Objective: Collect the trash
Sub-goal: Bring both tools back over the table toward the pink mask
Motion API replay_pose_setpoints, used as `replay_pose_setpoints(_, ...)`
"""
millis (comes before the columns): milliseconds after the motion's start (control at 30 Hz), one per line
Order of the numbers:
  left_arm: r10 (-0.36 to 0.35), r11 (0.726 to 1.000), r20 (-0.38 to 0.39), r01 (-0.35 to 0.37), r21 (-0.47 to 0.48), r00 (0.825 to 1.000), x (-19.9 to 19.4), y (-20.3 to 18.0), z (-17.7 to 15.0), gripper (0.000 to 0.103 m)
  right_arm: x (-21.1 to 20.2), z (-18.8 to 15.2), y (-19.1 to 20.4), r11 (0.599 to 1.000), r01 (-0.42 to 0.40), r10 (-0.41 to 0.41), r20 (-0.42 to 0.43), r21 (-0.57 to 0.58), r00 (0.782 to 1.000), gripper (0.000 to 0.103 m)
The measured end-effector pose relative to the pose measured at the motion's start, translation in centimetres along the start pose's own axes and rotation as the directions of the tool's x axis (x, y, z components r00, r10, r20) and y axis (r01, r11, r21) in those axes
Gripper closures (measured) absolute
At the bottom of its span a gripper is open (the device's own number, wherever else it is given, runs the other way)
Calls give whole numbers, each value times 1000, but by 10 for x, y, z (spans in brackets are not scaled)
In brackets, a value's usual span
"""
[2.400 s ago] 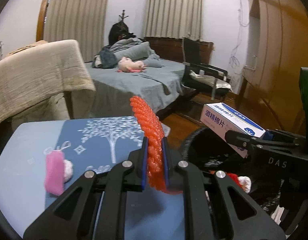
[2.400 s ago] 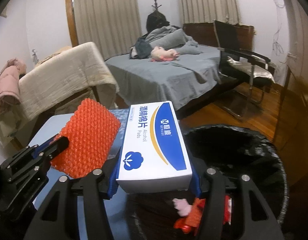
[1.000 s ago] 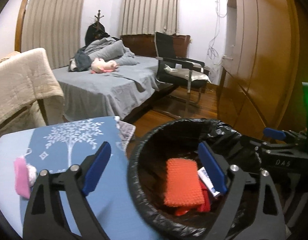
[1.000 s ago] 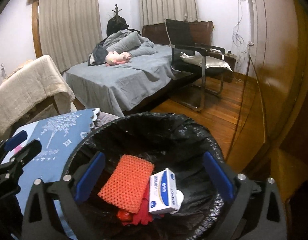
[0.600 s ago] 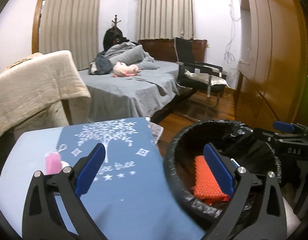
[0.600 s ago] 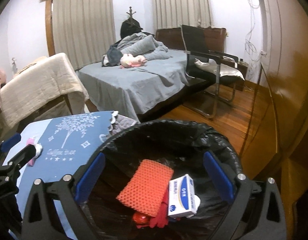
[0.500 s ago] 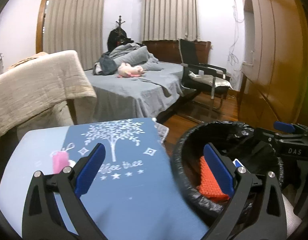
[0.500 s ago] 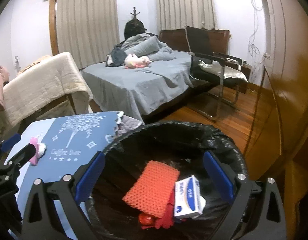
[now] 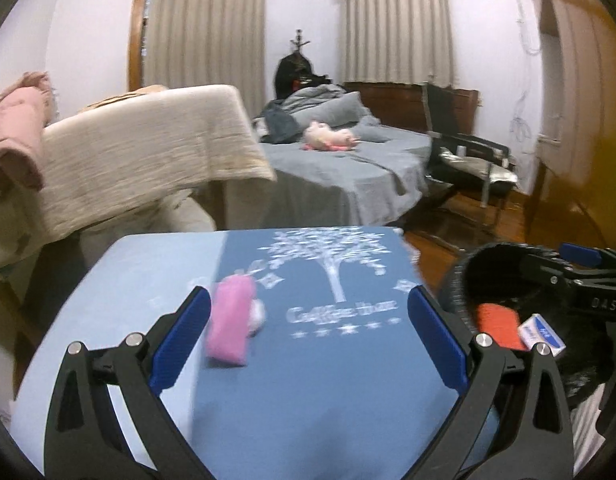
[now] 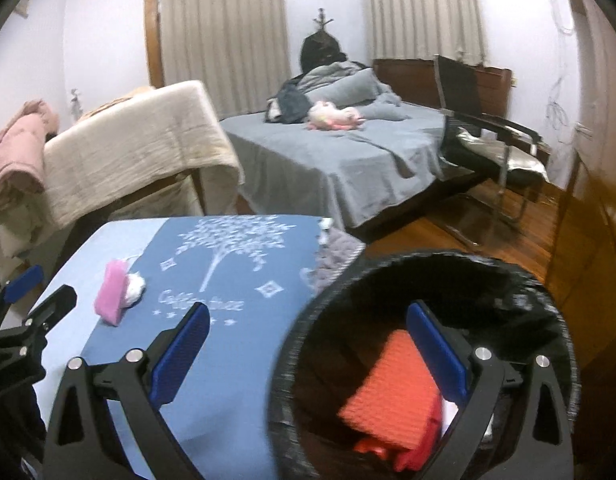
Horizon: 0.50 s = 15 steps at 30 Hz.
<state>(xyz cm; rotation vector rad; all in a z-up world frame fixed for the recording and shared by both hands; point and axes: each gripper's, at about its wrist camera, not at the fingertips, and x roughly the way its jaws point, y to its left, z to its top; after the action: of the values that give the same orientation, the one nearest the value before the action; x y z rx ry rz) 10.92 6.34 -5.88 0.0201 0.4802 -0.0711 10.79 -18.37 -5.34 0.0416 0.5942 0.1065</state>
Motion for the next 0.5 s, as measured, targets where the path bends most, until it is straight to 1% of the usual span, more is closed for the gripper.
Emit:
replay_pose_setpoints(233,86,995,-38,-87,-43,996,20,46,-11,7,33,-1,45,997,-58,57,-22,-54,998,6)
replay_pose_setpoints(400,109,991,-71,-114,-75,991,45,66,-16,7,58,-2,62,996,-74,71,-48,-57,996,6)
replay_pose_setpoints(500,113,989,-83,-120,-83,990,57,69,-19,7,71,-2,68,995,-81,78,-60,-53,995,6)
